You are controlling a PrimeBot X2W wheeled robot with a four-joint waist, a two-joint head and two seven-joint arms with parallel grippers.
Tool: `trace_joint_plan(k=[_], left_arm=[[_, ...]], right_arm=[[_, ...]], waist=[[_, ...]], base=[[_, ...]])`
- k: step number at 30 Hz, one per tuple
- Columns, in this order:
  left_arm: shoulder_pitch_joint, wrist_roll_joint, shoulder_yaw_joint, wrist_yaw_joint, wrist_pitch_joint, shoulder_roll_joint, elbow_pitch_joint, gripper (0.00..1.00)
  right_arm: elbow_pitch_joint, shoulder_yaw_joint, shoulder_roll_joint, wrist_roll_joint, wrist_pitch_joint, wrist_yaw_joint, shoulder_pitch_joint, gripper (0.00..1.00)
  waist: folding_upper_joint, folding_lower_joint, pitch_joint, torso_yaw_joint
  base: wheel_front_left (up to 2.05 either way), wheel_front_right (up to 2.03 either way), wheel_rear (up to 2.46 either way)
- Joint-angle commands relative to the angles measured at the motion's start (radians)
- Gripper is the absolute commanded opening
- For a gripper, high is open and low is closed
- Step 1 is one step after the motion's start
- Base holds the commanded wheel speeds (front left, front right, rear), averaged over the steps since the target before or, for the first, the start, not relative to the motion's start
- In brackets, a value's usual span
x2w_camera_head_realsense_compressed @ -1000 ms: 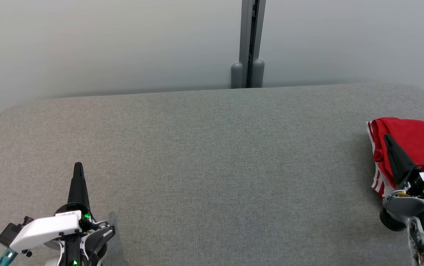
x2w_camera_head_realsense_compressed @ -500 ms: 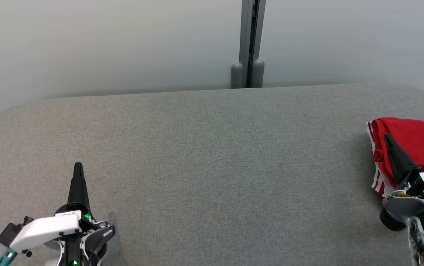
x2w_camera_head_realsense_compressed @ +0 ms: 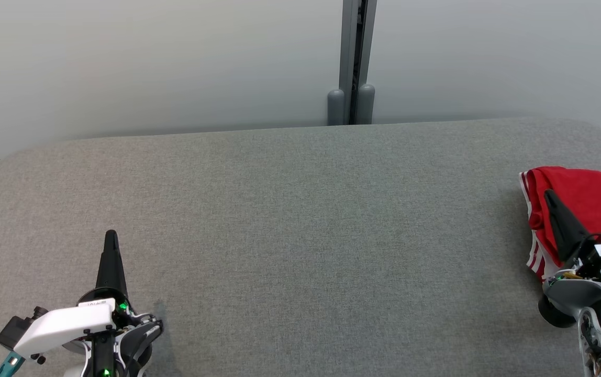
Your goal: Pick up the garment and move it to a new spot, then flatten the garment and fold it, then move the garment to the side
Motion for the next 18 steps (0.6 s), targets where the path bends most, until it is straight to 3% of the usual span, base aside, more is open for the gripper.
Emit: trace_joint_plan(k=[1,18], left_arm=[[-0.019,0.000,0.003,-0.004,0.002,0.001,0.000,0.00],[-0.019,0.000,0.004,-0.004,0.003,0.001,0.000,0.00]], right_arm=[[-0.002,0.000,-0.005,0.000,0.004,0.003,-0.004,0.00],[-0.002,-0.001,-0.004,-0.001,0.004,0.003,-0.004,0.00]], waist=[[0.0000,0.0000,0.000,0.000],[0.0000,0.0000,0.000,0.000]], base=[[0.00,0.00,0.00],[0.00,0.00,0.00]])
